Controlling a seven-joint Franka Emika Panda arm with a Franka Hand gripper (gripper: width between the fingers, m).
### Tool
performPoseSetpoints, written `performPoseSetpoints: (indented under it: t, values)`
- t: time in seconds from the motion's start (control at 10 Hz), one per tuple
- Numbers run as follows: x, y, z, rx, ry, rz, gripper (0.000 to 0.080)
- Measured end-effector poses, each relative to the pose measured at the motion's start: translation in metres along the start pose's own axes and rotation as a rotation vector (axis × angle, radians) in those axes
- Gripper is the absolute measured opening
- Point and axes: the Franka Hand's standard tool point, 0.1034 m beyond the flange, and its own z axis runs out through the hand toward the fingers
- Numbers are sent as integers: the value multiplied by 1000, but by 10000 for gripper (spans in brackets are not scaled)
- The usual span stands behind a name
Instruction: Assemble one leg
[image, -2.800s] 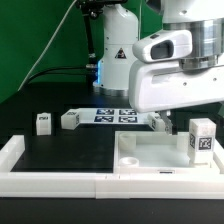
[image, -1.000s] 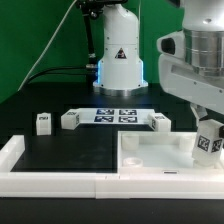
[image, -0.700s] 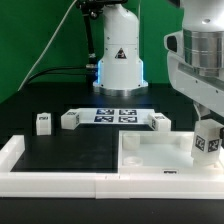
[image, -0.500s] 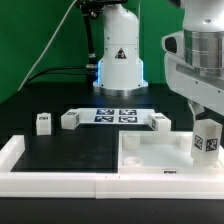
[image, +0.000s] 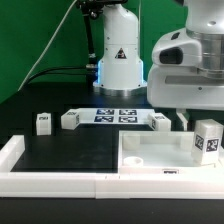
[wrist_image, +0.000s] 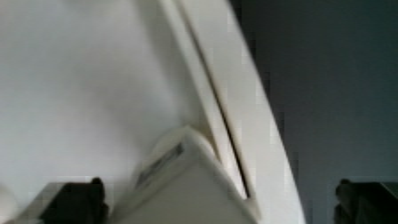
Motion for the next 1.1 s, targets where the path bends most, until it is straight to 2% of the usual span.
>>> performPoseSetpoints:
  t: [0.3, 0.5, 0.7, 0.8, 0.9, 1.0, 1.1]
  values:
    - [2, 17, 4, -3, 37, -246, 649]
    - [-2, 21, 7, -13, 39, -433, 649]
    - [-2, 21, 7, -12, 39, -415, 649]
    - [-2, 21, 7, -12, 38, -414, 560]
    - [-2, 21, 7, -12, 38, -414, 377]
    - [-2, 21, 7, -12, 38, -413, 288]
    - [-2, 21, 7, -12, 38, -385, 288]
